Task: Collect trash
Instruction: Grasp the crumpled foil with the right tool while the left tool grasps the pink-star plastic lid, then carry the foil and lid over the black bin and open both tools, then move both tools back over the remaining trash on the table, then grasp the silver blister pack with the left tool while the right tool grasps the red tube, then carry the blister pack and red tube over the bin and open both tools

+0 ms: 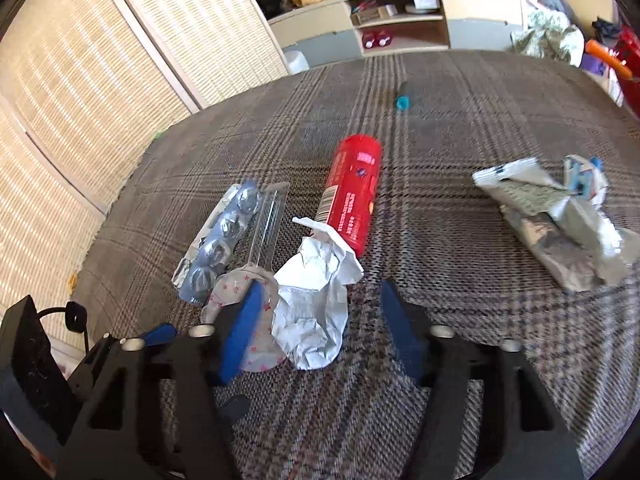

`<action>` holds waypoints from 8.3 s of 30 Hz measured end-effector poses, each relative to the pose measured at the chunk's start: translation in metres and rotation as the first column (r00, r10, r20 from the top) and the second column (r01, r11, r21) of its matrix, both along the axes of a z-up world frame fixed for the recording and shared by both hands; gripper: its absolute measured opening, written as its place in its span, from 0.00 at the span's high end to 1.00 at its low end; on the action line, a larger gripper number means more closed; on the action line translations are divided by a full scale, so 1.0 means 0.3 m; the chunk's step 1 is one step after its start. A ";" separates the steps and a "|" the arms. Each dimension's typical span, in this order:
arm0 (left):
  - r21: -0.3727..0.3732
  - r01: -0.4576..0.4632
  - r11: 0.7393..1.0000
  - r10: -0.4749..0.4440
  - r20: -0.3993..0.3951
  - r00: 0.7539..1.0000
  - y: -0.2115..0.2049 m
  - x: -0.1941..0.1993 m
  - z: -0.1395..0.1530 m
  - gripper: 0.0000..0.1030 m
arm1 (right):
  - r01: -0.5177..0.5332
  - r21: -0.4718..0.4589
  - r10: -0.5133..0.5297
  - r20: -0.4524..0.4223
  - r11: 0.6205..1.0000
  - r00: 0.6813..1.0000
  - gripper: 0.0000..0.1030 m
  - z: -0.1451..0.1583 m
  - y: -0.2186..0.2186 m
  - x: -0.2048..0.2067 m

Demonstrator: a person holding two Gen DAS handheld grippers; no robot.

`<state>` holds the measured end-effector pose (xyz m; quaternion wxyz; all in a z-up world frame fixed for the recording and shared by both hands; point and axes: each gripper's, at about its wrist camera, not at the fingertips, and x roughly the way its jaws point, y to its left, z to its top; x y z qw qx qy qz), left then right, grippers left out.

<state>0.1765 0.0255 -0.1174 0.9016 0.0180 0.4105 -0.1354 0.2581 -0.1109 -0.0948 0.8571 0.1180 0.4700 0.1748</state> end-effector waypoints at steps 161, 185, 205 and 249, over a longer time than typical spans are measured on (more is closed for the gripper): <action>0.077 -0.137 0.988 0.140 -0.040 0.989 0.045 0.378 0.020 0.45 | 0.108 -0.126 -0.108 0.005 0.986 0.994 0.57 -0.035 -0.068 0.228; 0.063 -0.059 0.996 0.056 0.048 0.997 0.037 -0.167 0.022 0.64 | 0.006 -0.138 0.003 0.067 0.990 0.998 0.67 -0.039 -0.145 -0.335; -0.004 0.033 0.999 -0.032 0.083 0.996 -0.076 -0.585 -0.025 0.64 | 0.028 -0.014 -0.025 0.158 1.000 0.987 0.67 -0.124 -0.267 -0.769; 0.046 0.087 0.995 -0.081 -0.134 0.988 -0.153 -0.595 -0.296 0.08 | 0.187 -0.035 -0.189 -0.043 0.982 0.981 0.03 -0.341 -0.314 -0.748</action>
